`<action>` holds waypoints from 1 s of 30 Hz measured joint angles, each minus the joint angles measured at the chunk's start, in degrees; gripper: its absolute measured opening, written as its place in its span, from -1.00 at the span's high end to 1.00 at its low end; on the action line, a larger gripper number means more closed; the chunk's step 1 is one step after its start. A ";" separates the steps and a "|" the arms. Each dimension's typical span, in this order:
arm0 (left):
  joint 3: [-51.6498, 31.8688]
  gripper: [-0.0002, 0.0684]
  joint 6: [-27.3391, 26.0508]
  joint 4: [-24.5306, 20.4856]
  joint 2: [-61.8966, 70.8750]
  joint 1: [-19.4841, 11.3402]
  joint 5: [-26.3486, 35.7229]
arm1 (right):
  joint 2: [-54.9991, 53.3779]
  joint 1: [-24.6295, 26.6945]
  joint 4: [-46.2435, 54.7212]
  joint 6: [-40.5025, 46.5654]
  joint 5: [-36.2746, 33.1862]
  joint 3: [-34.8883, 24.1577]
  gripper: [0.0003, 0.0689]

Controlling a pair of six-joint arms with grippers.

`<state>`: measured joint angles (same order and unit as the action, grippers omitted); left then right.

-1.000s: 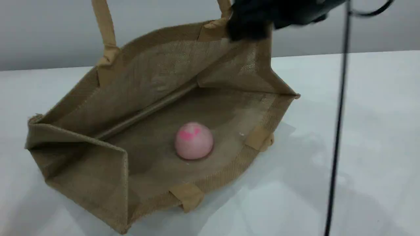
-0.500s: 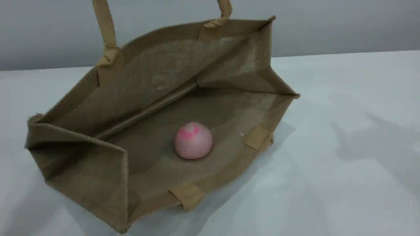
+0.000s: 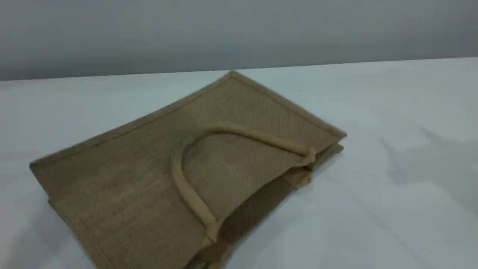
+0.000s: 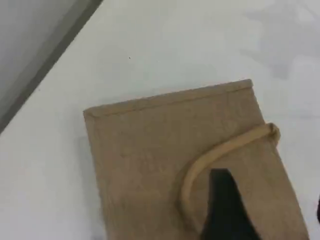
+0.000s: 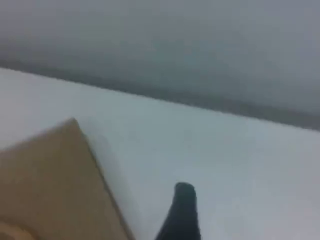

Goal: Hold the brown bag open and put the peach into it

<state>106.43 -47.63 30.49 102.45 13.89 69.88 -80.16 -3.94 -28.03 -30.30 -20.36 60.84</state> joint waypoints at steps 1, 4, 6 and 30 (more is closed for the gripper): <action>0.00 -0.17 1.10 -1.20 -0.37 0.00 0.00 | 0.80 0.00 0.05 0.00 -0.73 0.76 -0.66; 0.00 -0.19 4.95 -5.11 -2.09 0.00 0.05 | 4.01 0.00 1.41 0.00 -3.18 2.68 -0.66; 0.00 -0.19 7.72 -8.05 -3.58 0.00 0.10 | 6.57 0.00 1.51 0.07 -4.61 3.11 -0.66; -14.48 -0.19 30.60 -27.42 -36.18 0.00 0.19 | 50.72 -0.10 5.74 7.89 -32.31 3.06 -0.66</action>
<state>91.95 -17.03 3.06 66.27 13.89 70.07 -29.43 -4.04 -22.29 -22.41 -52.67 63.90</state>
